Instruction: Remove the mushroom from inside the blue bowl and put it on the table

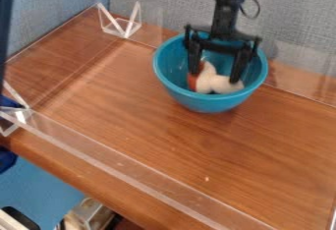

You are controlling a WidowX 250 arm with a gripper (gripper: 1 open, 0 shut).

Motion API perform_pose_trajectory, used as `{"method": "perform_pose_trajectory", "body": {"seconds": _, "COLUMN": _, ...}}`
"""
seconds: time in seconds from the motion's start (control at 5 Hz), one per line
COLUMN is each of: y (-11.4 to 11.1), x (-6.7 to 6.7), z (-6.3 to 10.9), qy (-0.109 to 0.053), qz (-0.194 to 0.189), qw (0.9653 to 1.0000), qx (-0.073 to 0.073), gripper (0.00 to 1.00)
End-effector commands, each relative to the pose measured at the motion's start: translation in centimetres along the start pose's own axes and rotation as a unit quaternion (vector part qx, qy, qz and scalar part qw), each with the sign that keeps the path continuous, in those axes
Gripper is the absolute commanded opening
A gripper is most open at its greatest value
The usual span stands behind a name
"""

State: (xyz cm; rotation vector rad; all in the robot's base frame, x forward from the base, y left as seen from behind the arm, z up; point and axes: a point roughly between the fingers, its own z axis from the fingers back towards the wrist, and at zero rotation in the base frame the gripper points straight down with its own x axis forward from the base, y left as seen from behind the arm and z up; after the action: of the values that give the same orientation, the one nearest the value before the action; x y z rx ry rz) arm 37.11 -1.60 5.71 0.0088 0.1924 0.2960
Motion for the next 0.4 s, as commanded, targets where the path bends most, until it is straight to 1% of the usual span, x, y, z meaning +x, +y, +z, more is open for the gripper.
{"method": "perform_pose_trajectory", "body": {"seconds": 0.0, "y": -1.63, "x": -0.24, "z": 0.06, "qy": -0.018, "qz": 0.012, "qw": 0.9997, "qx": -0.006, "gripper": 0.00}}
{"method": "perform_pose_trajectory", "body": {"seconds": 0.2, "y": -2.55, "x": -0.11, "z": -0.69, "qy": -0.017, "qz": 0.044, "qw": 0.9988, "qx": -0.011, "gripper": 0.00}}
